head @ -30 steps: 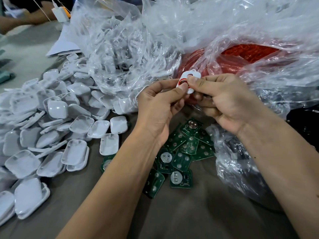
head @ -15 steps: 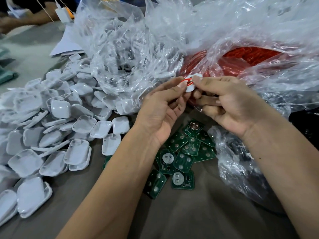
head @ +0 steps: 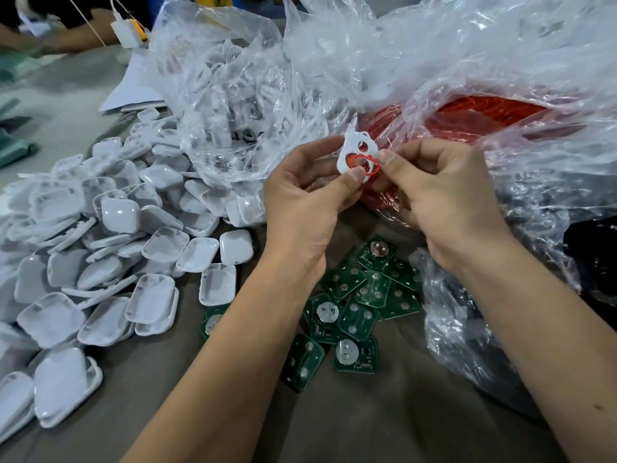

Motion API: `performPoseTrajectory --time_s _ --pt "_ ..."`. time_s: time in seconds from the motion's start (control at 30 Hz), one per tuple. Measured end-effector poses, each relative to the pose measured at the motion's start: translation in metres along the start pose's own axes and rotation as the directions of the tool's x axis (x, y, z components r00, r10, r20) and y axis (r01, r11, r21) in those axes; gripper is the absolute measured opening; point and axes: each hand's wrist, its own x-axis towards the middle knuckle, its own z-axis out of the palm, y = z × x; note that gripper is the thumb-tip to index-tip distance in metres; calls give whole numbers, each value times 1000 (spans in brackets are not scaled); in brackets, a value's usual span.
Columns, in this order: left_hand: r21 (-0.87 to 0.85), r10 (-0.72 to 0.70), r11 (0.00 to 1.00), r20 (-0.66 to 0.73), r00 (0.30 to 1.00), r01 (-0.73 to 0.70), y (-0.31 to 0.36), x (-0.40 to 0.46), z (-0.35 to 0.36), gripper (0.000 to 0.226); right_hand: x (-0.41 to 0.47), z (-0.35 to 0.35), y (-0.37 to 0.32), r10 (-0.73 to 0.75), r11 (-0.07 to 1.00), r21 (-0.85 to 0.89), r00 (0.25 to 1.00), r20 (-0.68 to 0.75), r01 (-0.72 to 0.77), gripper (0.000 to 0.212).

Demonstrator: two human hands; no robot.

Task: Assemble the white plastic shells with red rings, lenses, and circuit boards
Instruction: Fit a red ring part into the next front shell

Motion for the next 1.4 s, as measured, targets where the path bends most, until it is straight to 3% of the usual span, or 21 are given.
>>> performPoseTrajectory --time_s 0.2,0.37,0.63,1.17,1.4 --pt "130 121 985 -54 991 -113 -5 0 2 31 -3 1 -4 -158 981 -108 987 11 159 21" --pt "63 46 997 -82 996 -41 -4 1 0 26 -7 2 -12 -245 955 -156 967 67 252 8" --pt "-24 -97 995 40 995 98 2 -5 3 24 -7 2 -15 -345 864 -372 937 53 339 5" --pt "6 -57 998 83 995 57 1 -3 -1 25 -5 0 -15 -390 825 -423 919 50 374 10" --pt "-51 -30 998 129 991 36 1 -1 -2 22 -5 -1 -15 -384 876 -297 922 49 380 5"
